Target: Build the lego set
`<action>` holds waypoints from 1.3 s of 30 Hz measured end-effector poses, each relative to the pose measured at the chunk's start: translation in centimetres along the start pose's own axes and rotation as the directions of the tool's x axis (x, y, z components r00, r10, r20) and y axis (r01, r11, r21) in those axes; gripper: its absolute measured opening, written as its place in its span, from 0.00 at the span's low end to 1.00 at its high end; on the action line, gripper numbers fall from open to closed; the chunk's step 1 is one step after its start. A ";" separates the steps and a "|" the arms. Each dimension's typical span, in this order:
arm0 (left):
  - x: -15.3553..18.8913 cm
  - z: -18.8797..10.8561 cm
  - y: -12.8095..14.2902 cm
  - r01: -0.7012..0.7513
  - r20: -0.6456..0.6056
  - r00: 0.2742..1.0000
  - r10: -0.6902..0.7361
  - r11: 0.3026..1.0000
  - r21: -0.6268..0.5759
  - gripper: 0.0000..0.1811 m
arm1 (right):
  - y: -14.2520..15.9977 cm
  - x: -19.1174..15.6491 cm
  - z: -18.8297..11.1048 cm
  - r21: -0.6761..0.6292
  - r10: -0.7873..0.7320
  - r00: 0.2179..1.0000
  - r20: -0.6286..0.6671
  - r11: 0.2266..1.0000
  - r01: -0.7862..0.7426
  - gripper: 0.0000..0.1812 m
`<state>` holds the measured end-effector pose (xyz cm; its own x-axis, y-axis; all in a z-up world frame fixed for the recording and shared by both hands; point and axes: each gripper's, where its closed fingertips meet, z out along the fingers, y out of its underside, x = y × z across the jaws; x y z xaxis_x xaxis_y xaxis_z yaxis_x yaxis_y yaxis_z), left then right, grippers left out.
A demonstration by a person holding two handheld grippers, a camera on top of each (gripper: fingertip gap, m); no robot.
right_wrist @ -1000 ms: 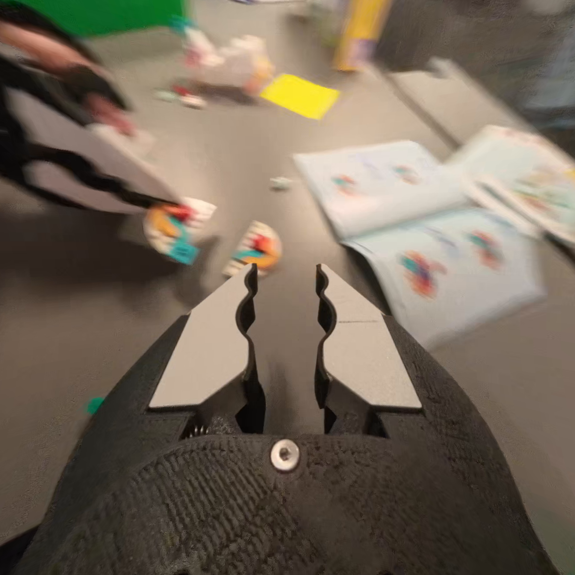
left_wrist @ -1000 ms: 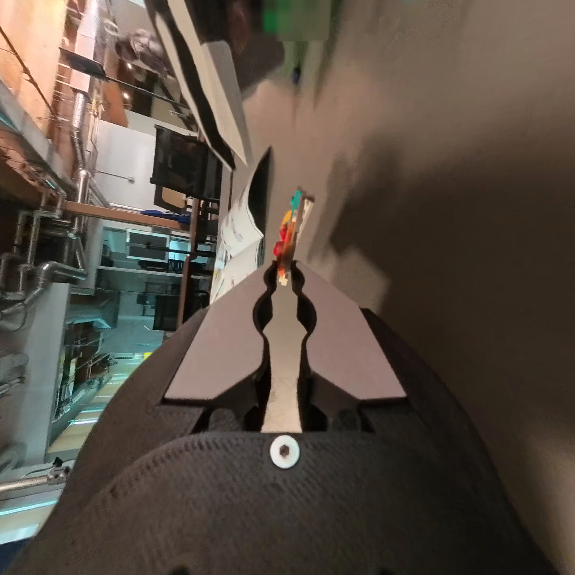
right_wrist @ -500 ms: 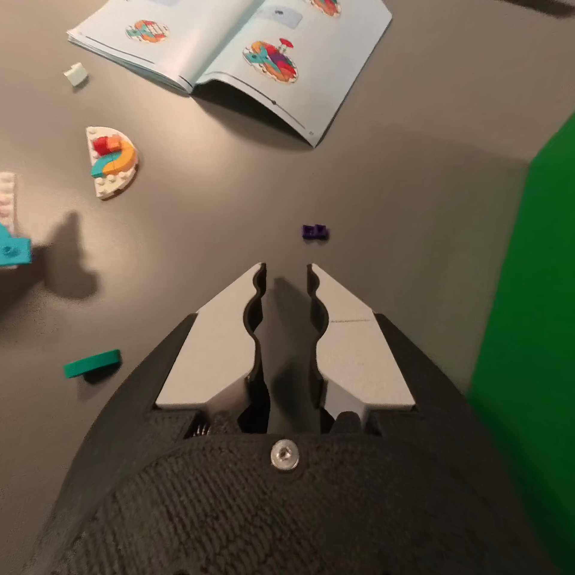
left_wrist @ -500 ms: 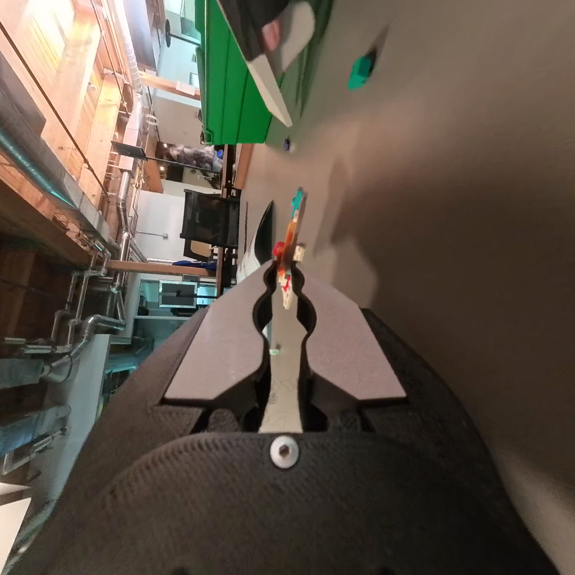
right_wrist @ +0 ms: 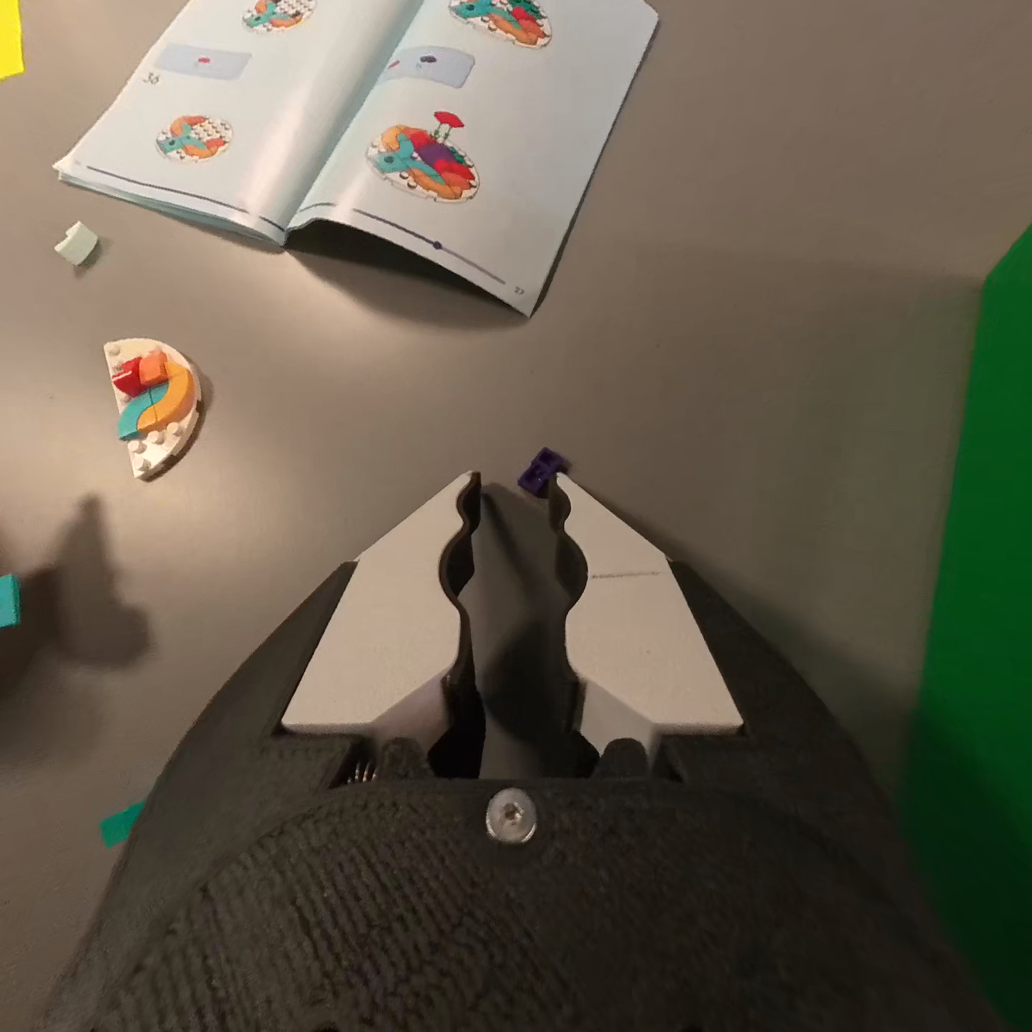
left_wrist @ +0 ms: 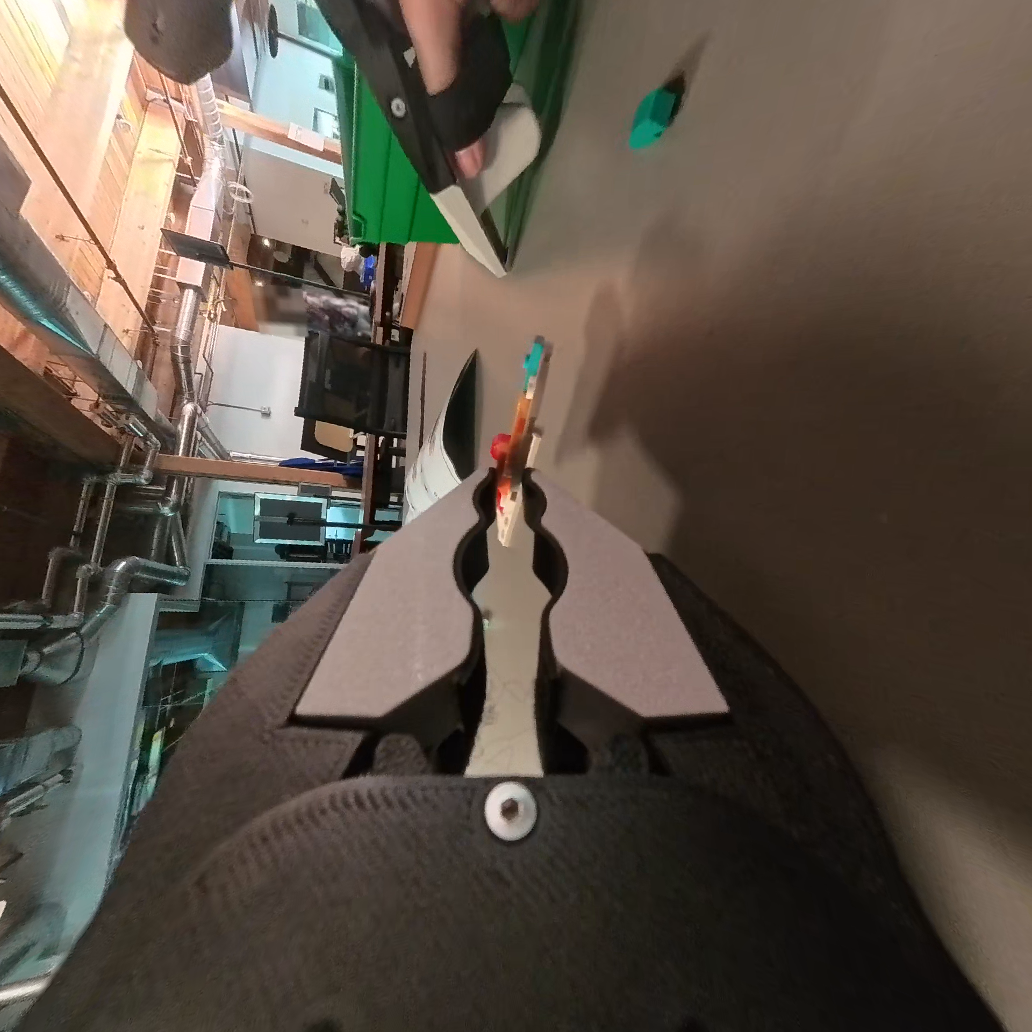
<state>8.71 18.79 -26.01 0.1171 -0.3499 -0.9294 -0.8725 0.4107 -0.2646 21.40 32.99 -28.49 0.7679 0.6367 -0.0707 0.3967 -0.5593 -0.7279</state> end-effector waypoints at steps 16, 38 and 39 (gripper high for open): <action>0.0 0.0 0.0 0.016 -0.014 1.000 -0.016 1.000 0.002 0.04 | -1.6 -1.2 -1.1 -0.339 -0.969 0.201 -0.143 0.239 0.910 0.03; 0.1 -0.1 -0.5 0.020 -0.024 1.000 -0.020 1.000 0.024 0.04 | 3.2 -6.8 -2.1 -0.081 -0.282 -0.919 0.275 -0.959 0.270 0.01; 0.1 -0.1 -0.5 0.021 -0.025 0.999 -0.021 0.999 0.025 0.04 | 3.3 -6.9 -2.2 -0.069 -0.295 -0.916 0.270 -0.955 0.287 0.04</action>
<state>9.13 18.41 -25.96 0.1231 -0.3794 -0.9170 -0.8579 0.4238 -0.2905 18.52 25.54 -28.86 -0.9568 -0.2749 0.0951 -0.1239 0.6808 0.7219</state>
